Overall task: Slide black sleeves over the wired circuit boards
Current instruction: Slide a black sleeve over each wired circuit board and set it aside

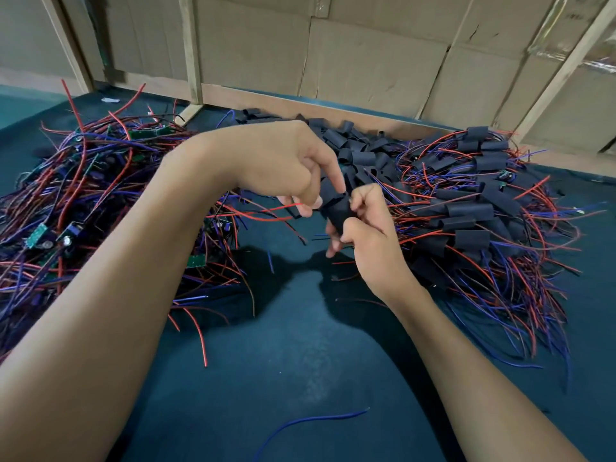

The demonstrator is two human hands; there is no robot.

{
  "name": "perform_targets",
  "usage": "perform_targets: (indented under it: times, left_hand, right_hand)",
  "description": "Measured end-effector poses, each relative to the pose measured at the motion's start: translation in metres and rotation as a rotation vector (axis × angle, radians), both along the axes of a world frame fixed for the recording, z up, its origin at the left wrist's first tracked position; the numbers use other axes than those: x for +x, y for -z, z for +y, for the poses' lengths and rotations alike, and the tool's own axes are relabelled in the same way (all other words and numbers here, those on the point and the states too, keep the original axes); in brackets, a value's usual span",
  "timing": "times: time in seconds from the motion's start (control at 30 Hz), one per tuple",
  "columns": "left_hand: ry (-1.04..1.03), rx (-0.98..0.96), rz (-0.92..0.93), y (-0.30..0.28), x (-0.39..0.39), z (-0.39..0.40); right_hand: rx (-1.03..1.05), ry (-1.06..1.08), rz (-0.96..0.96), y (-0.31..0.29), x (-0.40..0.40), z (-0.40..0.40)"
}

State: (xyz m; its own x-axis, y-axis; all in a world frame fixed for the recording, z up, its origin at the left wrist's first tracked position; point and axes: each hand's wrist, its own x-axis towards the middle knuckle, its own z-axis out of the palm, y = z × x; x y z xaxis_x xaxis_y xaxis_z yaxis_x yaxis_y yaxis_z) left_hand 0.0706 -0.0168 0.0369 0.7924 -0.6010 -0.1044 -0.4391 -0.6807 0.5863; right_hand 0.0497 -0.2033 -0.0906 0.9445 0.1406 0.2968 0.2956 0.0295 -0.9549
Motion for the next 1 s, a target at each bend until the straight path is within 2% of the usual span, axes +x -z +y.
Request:
perform_targets:
  times: [0.07,0.17,0.27,0.37,0.47,0.67,0.77,0.9,1.0]
  left_hand:
    - [0.032,0.026,-0.004,-0.001,-0.001,-0.004]
    - [0.010,0.000,-0.079,-0.001,0.001,-0.006]
    - [-0.015,-0.088,-0.144,-0.002,0.002,-0.007]
    - [-0.039,-0.141,-0.123,-0.002,0.001,-0.011]
    - [-0.086,-0.155,-0.133,0.004,0.004,-0.017]
    - [-0.091,-0.053,-0.145,0.008,0.005,-0.024]
    - [-0.098,-0.022,-0.149,0.006,0.001,-0.026]
    - [-0.170,-0.076,-0.167,0.004,0.002,-0.025]
    - [-0.218,-0.105,-0.178,0.004,0.003,-0.024]
  right_hand:
    - [0.020,-0.100,-0.022,0.000,-0.002,0.001]
    - [-0.089,-0.072,-0.115,-0.001,-0.007,-0.001]
    - [-0.064,-0.052,-0.162,-0.009,-0.006,-0.002]
    - [0.066,-0.067,-0.100,-0.016,-0.002,-0.002]
    - [0.070,-0.049,-0.074,-0.019,0.002,-0.010]
    - [0.116,-0.046,0.061,-0.023,0.000,-0.016]
    - [0.070,-0.071,0.080,-0.026,0.000,-0.018]
    - [0.047,-0.093,0.126,-0.031,0.001,-0.025]
    - [-0.023,-0.008,0.040,-0.033,-0.003,-0.025]
